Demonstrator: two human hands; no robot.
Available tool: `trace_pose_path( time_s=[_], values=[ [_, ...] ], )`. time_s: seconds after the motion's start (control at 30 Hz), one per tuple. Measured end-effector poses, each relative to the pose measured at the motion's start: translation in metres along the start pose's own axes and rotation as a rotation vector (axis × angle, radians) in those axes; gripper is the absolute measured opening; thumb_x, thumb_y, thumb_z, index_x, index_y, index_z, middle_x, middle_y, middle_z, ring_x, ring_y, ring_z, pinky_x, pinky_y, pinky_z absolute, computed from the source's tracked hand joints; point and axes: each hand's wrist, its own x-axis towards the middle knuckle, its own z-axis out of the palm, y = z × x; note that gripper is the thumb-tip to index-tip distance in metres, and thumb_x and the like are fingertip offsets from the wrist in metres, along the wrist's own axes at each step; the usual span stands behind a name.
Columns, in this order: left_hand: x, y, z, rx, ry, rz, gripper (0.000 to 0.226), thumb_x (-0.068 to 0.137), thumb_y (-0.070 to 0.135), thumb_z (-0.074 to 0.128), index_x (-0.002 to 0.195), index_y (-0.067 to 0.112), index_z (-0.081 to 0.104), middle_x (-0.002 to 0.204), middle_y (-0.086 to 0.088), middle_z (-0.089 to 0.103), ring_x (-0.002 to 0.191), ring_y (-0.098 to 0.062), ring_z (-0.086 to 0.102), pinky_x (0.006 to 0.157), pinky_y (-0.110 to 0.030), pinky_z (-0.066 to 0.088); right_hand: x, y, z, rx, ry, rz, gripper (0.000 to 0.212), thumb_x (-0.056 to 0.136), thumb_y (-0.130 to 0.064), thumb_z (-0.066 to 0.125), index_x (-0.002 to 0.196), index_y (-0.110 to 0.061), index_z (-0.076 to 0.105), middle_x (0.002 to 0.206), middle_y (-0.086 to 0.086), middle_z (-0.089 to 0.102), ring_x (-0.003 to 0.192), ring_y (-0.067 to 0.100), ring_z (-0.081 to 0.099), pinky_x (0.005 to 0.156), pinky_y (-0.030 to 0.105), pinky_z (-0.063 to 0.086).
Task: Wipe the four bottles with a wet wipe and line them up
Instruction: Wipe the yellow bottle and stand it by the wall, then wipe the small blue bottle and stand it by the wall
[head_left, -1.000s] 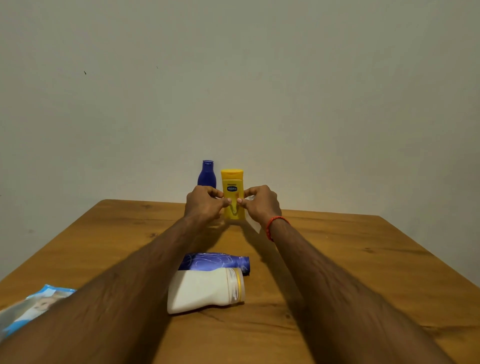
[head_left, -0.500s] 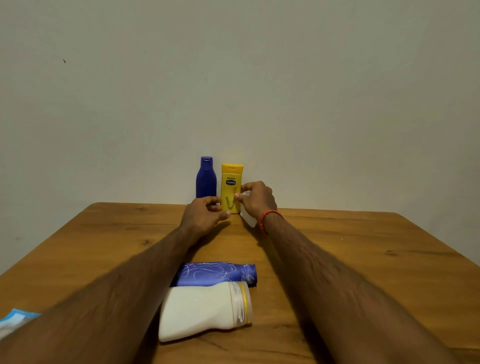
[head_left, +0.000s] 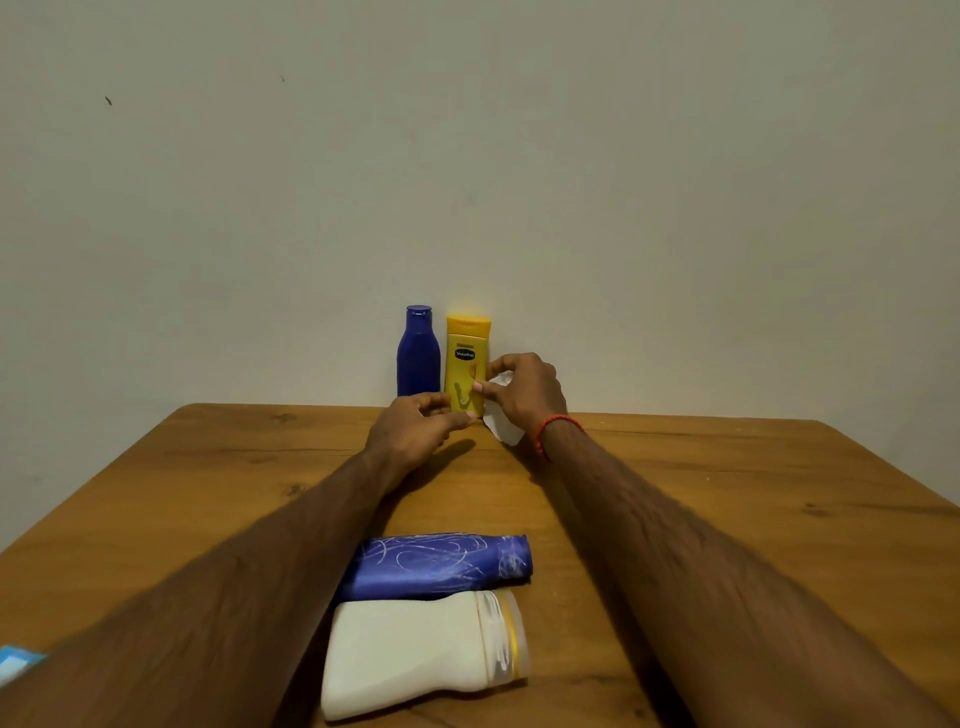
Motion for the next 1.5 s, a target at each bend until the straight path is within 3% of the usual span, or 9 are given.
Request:
trace_pose_path(
  time_s=[0.2, 0.4, 0.53, 0.67, 0.83, 1.03, 1.17, 1.37, 1.5],
  values=[
    [0.000, 0.003, -0.002, -0.113, -0.058, -0.028, 0.062, 0.083, 0.038, 0.077, 0.138, 0.017, 0.057, 0.131, -0.005, 0.063, 0.113, -0.019, 0.064, 0.101, -0.037, 0.054, 0.000, 0.010, -0.009, 0.006, 0.042, -0.011, 0.025, 0.082, -0.036, 0.079, 0.102, -0.023, 0.070, 0.117, 0.002, 0.069, 0.105, 0.023, 0.061, 0.087, 0.039, 0.055],
    [-0.007, 0.002, -0.005, -0.211, -0.119, -0.065, 0.060, 0.082, 0.040, 0.074, 0.133, 0.013, 0.061, 0.131, -0.017, 0.064, 0.115, -0.031, 0.065, 0.069, -0.016, 0.052, -0.009, 0.017, -0.016, 0.012, 0.040, -0.013, 0.027, 0.082, -0.039, 0.079, 0.104, -0.025, 0.071, 0.121, 0.002, 0.068, 0.109, 0.024, 0.060, 0.090, 0.042, 0.055],
    [-0.015, 0.012, -0.010, -0.205, -0.140, -0.076, 0.057, 0.084, 0.049, 0.069, 0.123, 0.008, 0.067, 0.114, -0.018, 0.069, 0.077, -0.012, 0.068, 0.073, -0.020, 0.051, -0.025, 0.014, -0.029, -0.004, -0.014, -0.049, 0.024, 0.083, -0.040, 0.078, 0.100, -0.023, 0.072, 0.122, 0.003, 0.068, 0.115, 0.025, 0.058, 0.090, 0.039, 0.052],
    [-0.030, 0.022, -0.022, -0.317, -0.135, -0.145, 0.049, 0.089, 0.046, 0.067, 0.120, 0.007, 0.067, 0.122, -0.017, 0.069, 0.110, -0.021, 0.066, 0.105, -0.040, 0.051, -0.055, 0.003, -0.053, -0.035, -0.062, -0.092, 0.021, 0.085, -0.038, 0.077, 0.099, -0.023, 0.072, 0.123, 0.003, 0.068, 0.112, 0.019, 0.057, 0.089, 0.035, 0.051],
    [-0.057, 0.057, -0.028, 0.093, -0.259, 0.103, 0.037, 0.094, 0.036, 0.066, 0.119, 0.010, 0.069, 0.118, -0.006, 0.069, 0.113, -0.020, 0.063, 0.091, -0.029, 0.050, -0.093, -0.028, -0.100, -0.127, -0.149, -0.235, 0.026, 0.086, -0.036, 0.076, 0.105, -0.019, 0.073, 0.116, -0.002, 0.067, 0.098, 0.009, 0.052, 0.081, 0.027, 0.045],
    [-0.109, 0.098, -0.035, 0.177, -0.226, 0.306, 0.029, 0.096, 0.031, 0.065, 0.116, 0.012, 0.072, 0.111, -0.001, 0.073, 0.100, -0.010, 0.066, 0.080, -0.020, 0.047, -0.145, -0.055, -0.117, -0.024, -0.138, -0.230, 0.025, 0.086, -0.038, 0.075, 0.103, -0.020, 0.072, 0.103, -0.008, 0.061, 0.094, 0.010, 0.054, 0.067, 0.016, 0.042],
    [-0.153, 0.116, -0.042, 0.328, -0.271, 0.347, 0.025, 0.095, 0.033, 0.065, 0.113, 0.017, 0.073, 0.106, 0.003, 0.073, 0.101, -0.006, 0.066, 0.089, -0.027, 0.050, -0.193, -0.063, -0.122, 0.082, -0.178, -0.165, 0.021, 0.085, -0.037, 0.075, 0.103, -0.026, 0.072, 0.099, -0.013, 0.062, 0.091, 0.005, 0.058, 0.071, 0.020, 0.048],
    [-0.229, 0.102, -0.043, 0.357, -0.045, 0.375, 0.014, 0.092, 0.034, 0.070, 0.102, 0.026, 0.074, 0.091, 0.020, 0.068, 0.087, 0.005, 0.063, 0.072, -0.015, 0.044, -0.246, -0.059, -0.125, 0.100, -0.264, -0.032, 0.031, 0.089, -0.024, 0.072, 0.118, -0.033, 0.064, 0.124, -0.009, 0.058, 0.107, 0.012, 0.052, 0.081, 0.027, 0.049],
    [-0.240, 0.072, -0.040, 0.331, 0.101, 0.337, 0.018, 0.089, 0.036, 0.073, 0.103, 0.025, 0.077, 0.102, 0.012, 0.074, 0.098, -0.005, 0.065, 0.084, -0.032, 0.051, -0.256, -0.054, -0.133, 0.144, -0.310, 0.093, 0.051, 0.086, -0.005, 0.063, 0.128, -0.031, 0.053, 0.136, 0.001, 0.052, 0.116, 0.020, 0.054, 0.093, 0.038, 0.057]
  ],
)
